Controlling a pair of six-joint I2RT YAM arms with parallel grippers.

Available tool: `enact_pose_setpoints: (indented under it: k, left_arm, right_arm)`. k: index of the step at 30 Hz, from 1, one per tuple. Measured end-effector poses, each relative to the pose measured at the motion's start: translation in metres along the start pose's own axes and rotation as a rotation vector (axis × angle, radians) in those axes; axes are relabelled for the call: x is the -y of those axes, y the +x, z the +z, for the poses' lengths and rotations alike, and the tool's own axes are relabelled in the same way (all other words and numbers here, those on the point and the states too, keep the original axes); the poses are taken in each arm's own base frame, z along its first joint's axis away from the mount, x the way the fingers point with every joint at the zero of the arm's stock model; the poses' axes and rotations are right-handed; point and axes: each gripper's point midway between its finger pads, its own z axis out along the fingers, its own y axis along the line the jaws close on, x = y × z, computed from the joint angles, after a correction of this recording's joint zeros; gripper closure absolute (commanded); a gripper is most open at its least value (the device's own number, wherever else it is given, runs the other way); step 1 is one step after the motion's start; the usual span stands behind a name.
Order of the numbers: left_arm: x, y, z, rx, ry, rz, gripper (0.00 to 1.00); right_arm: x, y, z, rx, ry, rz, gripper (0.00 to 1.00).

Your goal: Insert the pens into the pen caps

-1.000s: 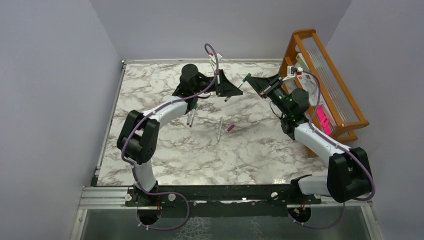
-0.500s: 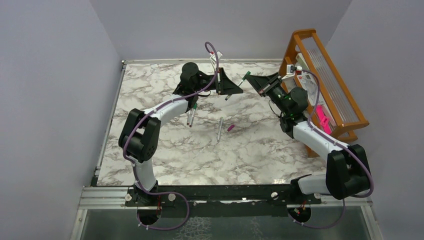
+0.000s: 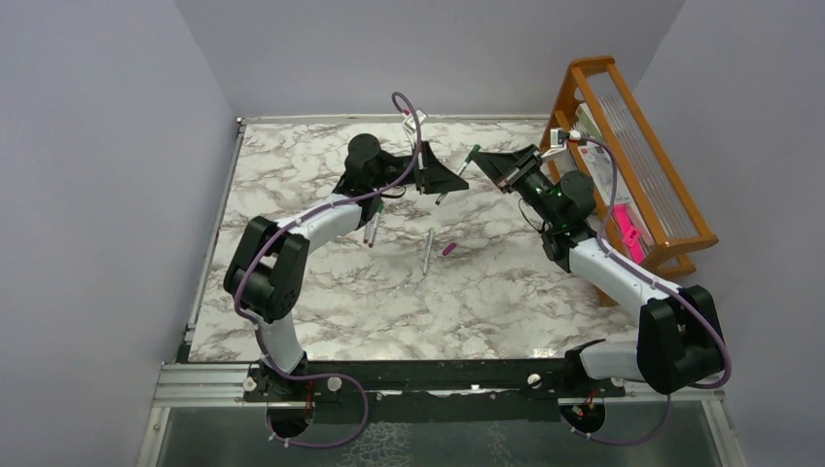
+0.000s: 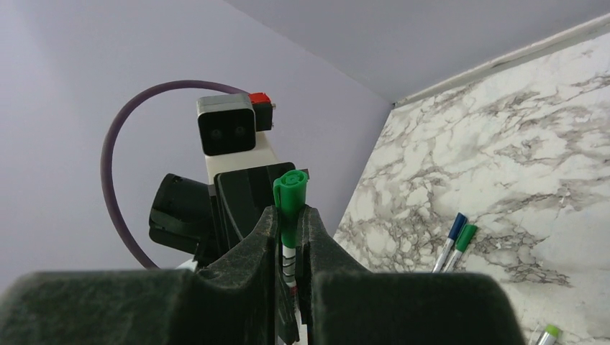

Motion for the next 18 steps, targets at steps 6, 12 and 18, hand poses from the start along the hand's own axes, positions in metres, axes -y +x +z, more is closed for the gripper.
enact_pose_setpoints:
  k: [6,12,18]
  left_arm:
    - [-0.004,0.014,-0.012,0.027,-0.019,0.013,1.0]
    - [-0.007,0.019,-0.015,0.027,-0.02,0.028,1.0]
    - [-0.021,0.02,-0.023,0.054,-0.057,0.013,1.0]
  right_arm:
    - [-0.002,0.016,-0.003,-0.045,0.02,0.015,0.87]
    - [-0.001,0.026,-0.014,-0.071,0.041,0.028,0.73]
    - [-0.001,0.05,-0.03,-0.144,0.051,0.052,0.63]
